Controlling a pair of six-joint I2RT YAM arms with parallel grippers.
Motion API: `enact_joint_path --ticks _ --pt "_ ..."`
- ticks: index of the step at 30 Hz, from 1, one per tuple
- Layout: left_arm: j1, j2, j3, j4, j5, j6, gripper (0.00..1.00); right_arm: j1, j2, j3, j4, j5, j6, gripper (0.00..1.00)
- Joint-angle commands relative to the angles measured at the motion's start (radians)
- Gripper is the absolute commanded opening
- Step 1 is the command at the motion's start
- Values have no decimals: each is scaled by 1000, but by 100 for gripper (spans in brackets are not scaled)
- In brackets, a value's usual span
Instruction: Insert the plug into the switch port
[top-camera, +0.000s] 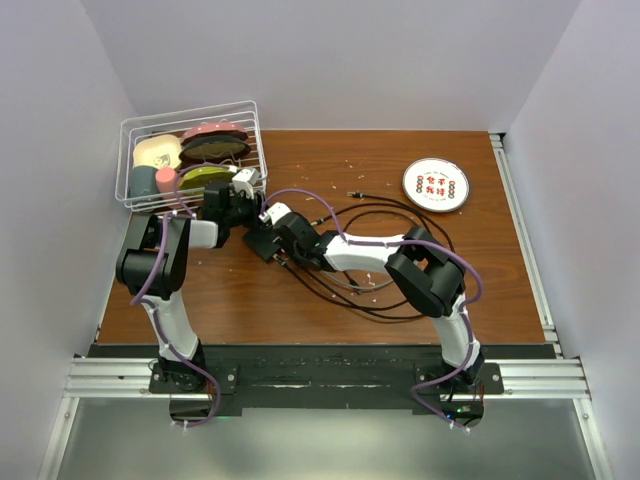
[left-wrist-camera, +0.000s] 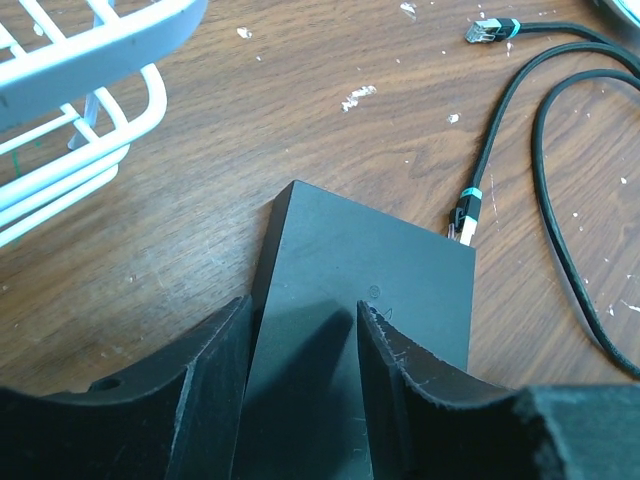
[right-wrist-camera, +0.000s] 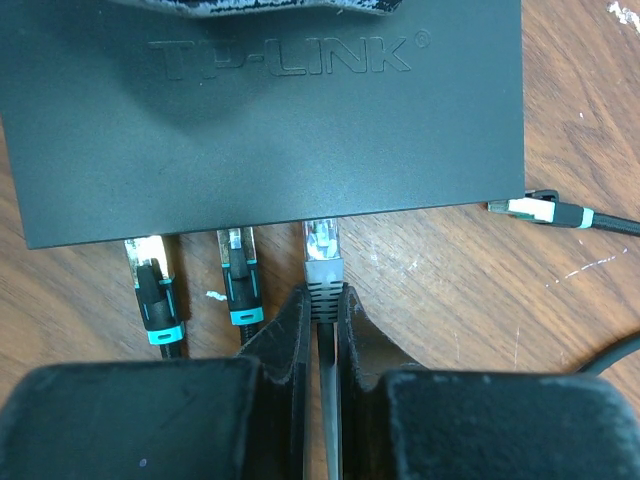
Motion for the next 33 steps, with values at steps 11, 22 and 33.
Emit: enact_joint_path --ticks 11,22,33 --pt "-9 64 -54 -281 145 -139 38 -12 33 3 214 14 59 0" --pt "-37 92 -51 -318 124 -123 27 -27 31 7 316 8 64 0" --pt "-50 121 -46 -338 138 -119 0 -35 56 32 365 -23 32 0"
